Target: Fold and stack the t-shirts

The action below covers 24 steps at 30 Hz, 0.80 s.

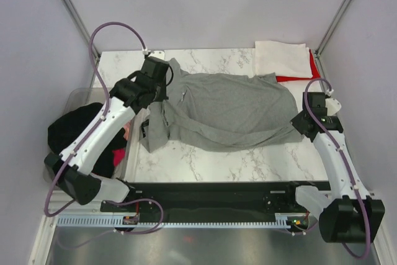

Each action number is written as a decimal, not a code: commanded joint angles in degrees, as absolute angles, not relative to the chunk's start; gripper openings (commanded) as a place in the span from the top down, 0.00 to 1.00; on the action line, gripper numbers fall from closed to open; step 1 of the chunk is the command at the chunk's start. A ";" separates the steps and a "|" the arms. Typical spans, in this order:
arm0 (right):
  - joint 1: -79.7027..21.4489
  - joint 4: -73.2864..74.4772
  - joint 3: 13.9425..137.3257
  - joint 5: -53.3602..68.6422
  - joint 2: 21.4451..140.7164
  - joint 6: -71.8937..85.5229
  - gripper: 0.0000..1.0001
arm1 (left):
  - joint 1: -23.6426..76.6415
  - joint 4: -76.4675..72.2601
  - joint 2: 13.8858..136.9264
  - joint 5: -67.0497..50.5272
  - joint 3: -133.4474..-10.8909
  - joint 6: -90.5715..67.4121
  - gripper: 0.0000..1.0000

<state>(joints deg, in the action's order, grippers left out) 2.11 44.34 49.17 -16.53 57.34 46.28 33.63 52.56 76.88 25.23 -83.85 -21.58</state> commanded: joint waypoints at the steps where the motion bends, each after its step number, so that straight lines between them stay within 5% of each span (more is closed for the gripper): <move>1: 2.46 38.24 53.51 -17.84 62.55 44.56 1.00 | 28.93 47.02 83.11 22.24 -89.99 -13.02 0.98; 13: 4.30 28.77 62.05 -16.89 85.40 43.69 1.00 | 18.81 47.28 109.14 15.91 -108.36 -6.68 0.98; 15: 4.57 26.03 63.53 -10.94 88.66 41.41 0.75 | 18.20 51.12 115.20 16.26 -113.27 -6.76 0.74; 16: 4.83 25.15 64.59 -9.25 92.25 39.48 0.56 | 17.76 53.50 118.01 16.26 -115.81 -7.81 0.65; 17: 4.92 25.40 65.73 -8.10 93.76 38.51 0.37 | 16.71 56.48 120.39 14.35 -118.88 -8.87 0.41; 18: 5.18 26.10 67.22 -7.39 94.74 38.06 0.16 | 16.26 60.52 123.72 12.93 -125.44 -10.01 0.37; 20: 6.94 27.16 66.28 -7.65 93.35 37.79 0.06 | 16.35 62.15 121.83 10.56 -122.56 -12.47 0.24; 24: 10.54 27.07 57.43 -7.03 83.52 37.35 0.06 | 16.44 53.27 105.32 7.83 -103.75 -16.95 0.20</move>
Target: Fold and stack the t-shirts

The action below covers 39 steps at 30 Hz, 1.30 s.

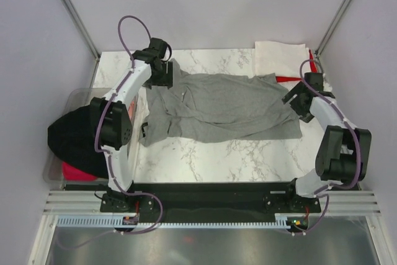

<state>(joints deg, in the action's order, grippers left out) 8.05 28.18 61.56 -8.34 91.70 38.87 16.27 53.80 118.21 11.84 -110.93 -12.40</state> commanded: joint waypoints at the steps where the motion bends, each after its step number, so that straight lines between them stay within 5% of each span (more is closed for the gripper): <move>1: 11.76 26.98 55.57 -5.81 78.97 37.27 0.07 | 16.52 52.22 99.55 6.95 -100.14 -19.31 0.20; 7: 14.68 25.24 40.10 1.48 65.67 39.28 0.17 | 16.61 43.78 81.41 3.78 -70.79 -29.68 0.23; 14: 16.26 20.14 33.58 5.97 69.34 39.02 0.27 | 16.52 33.85 68.30 4.04 -46.79 -38.05 0.21; 22: 16.70 14.16 32.78 5.54 75.58 38.67 0.35 | 15.91 26.63 72.23 5.10 -41.13 -41.83 0.21; 27: 17.49 11.96 33.04 4.48 78.57 37.80 0.54 | 15.91 26.19 76.73 8.87 -40.61 -43.67 0.21; 30: 17.93 11.43 33.75 3.69 79.45 37.18 0.73 | 15.91 24.70 76.38 10.28 -39.20 -44.12 0.20; 34: 18.11 11.34 34.45 3.16 80.33 36.56 1.00 | 15.82 23.47 78.39 12.30 -39.11 -43.86 0.31; 36: 18.28 11.42 34.80 3.16 80.42 36.47 1.00 | 15.91 22.25 79.63 12.83 -39.20 -43.07 0.42; 37: 18.80 11.51 34.98 3.16 80.42 36.13 1.00 | 15.82 21.63 79.80 13.27 -39.20 -42.72 0.60; 39: 19.68 12.39 35.50 2.99 80.16 35.95 1.00 | 15.82 21.27 80.24 13.36 -39.90 -41.23 0.76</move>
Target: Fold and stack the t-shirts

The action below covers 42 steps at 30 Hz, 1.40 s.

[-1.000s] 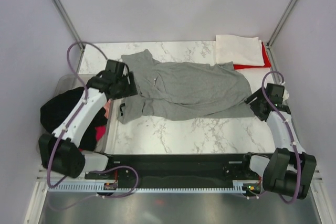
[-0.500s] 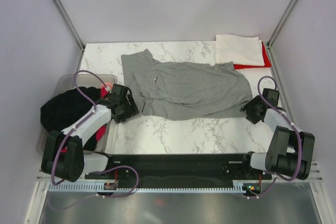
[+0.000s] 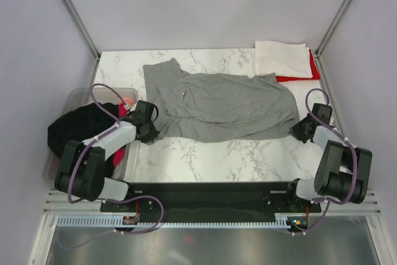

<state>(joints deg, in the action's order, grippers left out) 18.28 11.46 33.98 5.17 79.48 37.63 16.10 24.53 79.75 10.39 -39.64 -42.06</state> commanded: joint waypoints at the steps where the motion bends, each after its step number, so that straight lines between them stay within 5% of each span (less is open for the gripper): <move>1: 21.43 12.83 35.77 2.90 79.98 35.34 1.00 | 15.82 21.70 80.16 12.66 -40.51 -40.70 0.90; 4: 26.62 15.02 36.74 3.16 79.10 33.93 1.00 | 15.82 23.20 77.97 10.82 -42.71 -39.90 0.98; 21: 35.85 23.29 36.56 0.88 70.84 32.17 1.00 | 15.65 35.93 60.56 12.30 -43.77 -39.82 0.98; 31: 37.79 23.55 36.04 2.29 71.28 31.56 1.00 | 13.36 37.80 61.35 8.01 -44.92 -37.09 0.98; 39: 42.27 24.34 34.54 0.88 70.14 31.99 1.00 | 13.36 36.12 61.26 7.65 -40.52 -37.97 0.82; 42: 43.33 24.43 34.72 3.85 70.49 31.64 0.71 | 13.36 36.74 60.03 6.25 -40.78 -37.35 0.66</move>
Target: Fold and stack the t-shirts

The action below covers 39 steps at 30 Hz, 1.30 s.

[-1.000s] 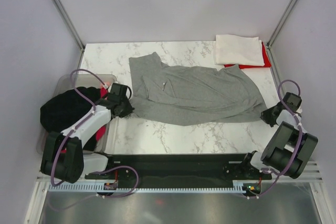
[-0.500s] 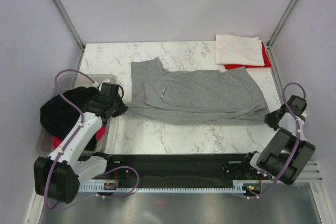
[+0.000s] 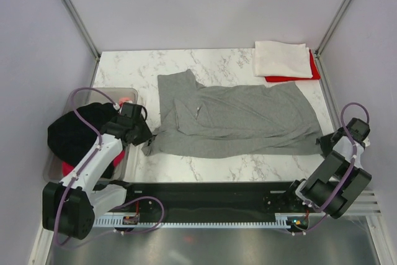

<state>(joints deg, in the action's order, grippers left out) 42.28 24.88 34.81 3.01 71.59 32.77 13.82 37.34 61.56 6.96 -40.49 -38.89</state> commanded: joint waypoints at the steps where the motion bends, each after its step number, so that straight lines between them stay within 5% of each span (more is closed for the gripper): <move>1: 43.33 24.61 34.72 4.39 70.31 31.47 0.35 | 13.36 36.83 59.42 5.02 -40.87 -37.44 0.56; 3: 43.33 24.96 34.80 4.66 68.65 31.55 0.15 | 13.36 36.74 57.05 4.13 -41.22 -37.53 0.47; 5: 43.24 25.83 35.07 5.71 66.55 31.99 0.09 | 13.45 36.83 55.82 3.43 -42.71 -36.83 0.39; 11: 35.44 24.27 36.03 7.03 58.72 36.64 0.08 | 13.45 35.95 65.89 5.45 -54.21 -32.61 0.37; 18: 19.35 24.70 42.53 3.95 58.27 35.95 0.07 | 10.39 31.64 92.33 4.14 -78.52 -29.10 0.34; 29: 15.38 25.75 47.45 6.41 60.28 28.57 0.06 | 6.94 32.96 130.65 0.26 -111.16 -27.25 0.36; 39: 14.77 20.92 50.18 6.24 66.62 29.53 0.06 | 6.77 33.22 142.64 -0.18 -124.27 -27.86 0.45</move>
<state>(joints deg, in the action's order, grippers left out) 15.35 24.36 47.88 5.80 65.58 29.58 6.92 32.93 140.07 -0.12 -121.14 -29.50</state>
